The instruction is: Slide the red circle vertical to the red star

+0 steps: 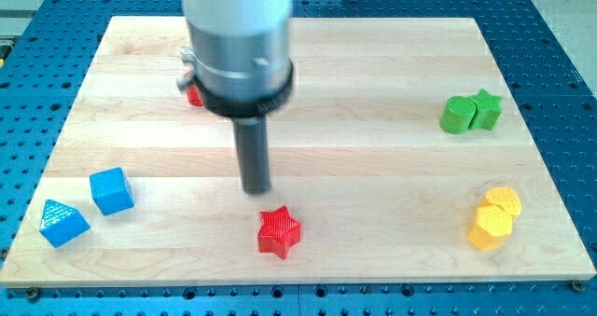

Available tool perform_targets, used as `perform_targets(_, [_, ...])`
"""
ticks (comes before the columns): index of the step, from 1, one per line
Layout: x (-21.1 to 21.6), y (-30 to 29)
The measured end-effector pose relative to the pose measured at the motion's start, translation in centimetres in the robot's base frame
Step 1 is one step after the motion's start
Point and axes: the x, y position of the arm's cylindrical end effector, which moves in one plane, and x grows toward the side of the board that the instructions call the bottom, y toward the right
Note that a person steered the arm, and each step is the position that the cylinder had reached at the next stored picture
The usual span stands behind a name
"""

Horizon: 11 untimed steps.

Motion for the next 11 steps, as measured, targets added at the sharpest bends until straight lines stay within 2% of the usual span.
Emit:
perform_targets(1, [-9.8, -2.1])
perform_targets(2, [-16.6, -6.7])
perform_targets(3, [-16.8, -14.3])
perform_targets(4, [-14.2, -16.7])
perform_targets(5, [-10.9, -10.5])
perform_targets(7, [-14.2, -14.7])
perform_targets(8, [-16.6, -10.8])
perform_targets(9, [-14.1, -5.4])
perform_targets(11, [-1.6, -0.3])
